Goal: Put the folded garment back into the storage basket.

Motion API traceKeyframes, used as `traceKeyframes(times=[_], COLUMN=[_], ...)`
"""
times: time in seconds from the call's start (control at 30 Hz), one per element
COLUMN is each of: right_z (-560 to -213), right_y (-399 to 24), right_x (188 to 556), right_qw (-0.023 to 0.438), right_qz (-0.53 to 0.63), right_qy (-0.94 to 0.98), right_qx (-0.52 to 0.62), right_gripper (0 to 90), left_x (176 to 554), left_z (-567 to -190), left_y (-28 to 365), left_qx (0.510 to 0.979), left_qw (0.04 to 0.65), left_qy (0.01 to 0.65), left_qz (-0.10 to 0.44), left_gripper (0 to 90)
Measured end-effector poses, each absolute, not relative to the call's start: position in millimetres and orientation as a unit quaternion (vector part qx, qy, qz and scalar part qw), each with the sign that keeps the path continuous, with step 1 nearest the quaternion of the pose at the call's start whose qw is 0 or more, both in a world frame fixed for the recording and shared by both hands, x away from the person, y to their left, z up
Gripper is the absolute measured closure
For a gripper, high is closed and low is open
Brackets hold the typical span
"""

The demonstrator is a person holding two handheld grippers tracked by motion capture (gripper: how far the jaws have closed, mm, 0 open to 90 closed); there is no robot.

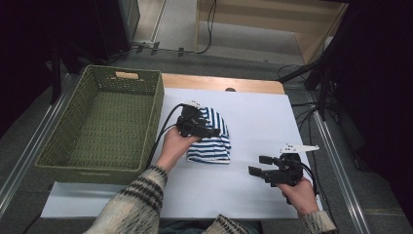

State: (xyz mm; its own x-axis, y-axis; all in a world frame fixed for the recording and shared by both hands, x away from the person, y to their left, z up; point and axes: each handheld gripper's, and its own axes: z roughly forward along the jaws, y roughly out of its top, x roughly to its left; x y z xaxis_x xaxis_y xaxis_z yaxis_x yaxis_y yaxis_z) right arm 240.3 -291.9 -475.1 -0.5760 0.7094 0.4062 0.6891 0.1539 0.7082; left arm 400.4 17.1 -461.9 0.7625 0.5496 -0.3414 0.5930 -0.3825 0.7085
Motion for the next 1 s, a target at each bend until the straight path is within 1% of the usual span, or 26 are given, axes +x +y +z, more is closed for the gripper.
traceKeyframes(times=[0.13, 0.27, 0.4, 0.43, 0.5, 0.53, 0.57, 0.63, 1.0], right_z=[-475.3, -475.2, -475.3, -475.2, -475.2, -475.3, -475.3, -475.3, -475.4], right_y=[-292.1, -292.3, -292.4, -292.4, -292.7, -292.8, -292.8, -292.9, -293.2], right_x=[240.0, 239.9, 239.8, 239.7, 239.7, 239.6, 239.6, 239.6, 239.6], right_qw=[0.011, 0.011, 0.011, 0.011, 0.011, 0.011, 0.011, 0.011, 0.011], right_qz=[0.459, 0.459, 0.46, 0.46, 0.46, 0.46, 0.46, 0.46, 0.46], right_qy=[0.759, 0.759, 0.759, 0.759, 0.759, 0.759, 0.759, 0.759, 0.759], right_qx=[0.461, 0.461, 0.461, 0.461, 0.461, 0.461, 0.461, 0.461, 0.46], right_gripper=[19.3, 19.3, 19.3, 19.3, 19.3, 19.3, 19.3, 19.3, 19.3], left_x=[404.1, 409.8, 414.6, 415.9, 418.7, 420.1, 420.9, 422.1, 425.7], left_z=[-466.4, -470.0, -473.6, -474.7, -477.6, -479.2, -480.2, -482.3, -497.9], left_y=[19.6, 25.0, 29.4, 30.8, 33.7, 35.0, 35.7, 37.1, 34.0], left_qx=[0.834, 0.824, 0.819, 0.818, 0.815, 0.813, 0.812, 0.818, 0.824], left_qw=[0.426, 0.434, 0.434, 0.432, 0.433, 0.433, 0.433, 0.423, 0.402], left_qy=[0.35, 0.362, 0.376, 0.379, 0.385, 0.388, 0.39, 0.39, 0.399], left_qz=[-0.02, -0.026, -0.016, -0.013, -0.016, -0.018, -0.02, -0.006, 0.027], left_gripper=[22.1, 21.0, 16.0, 13.1, 10.3, 6.8, 6.8, 5.0, 4.2])
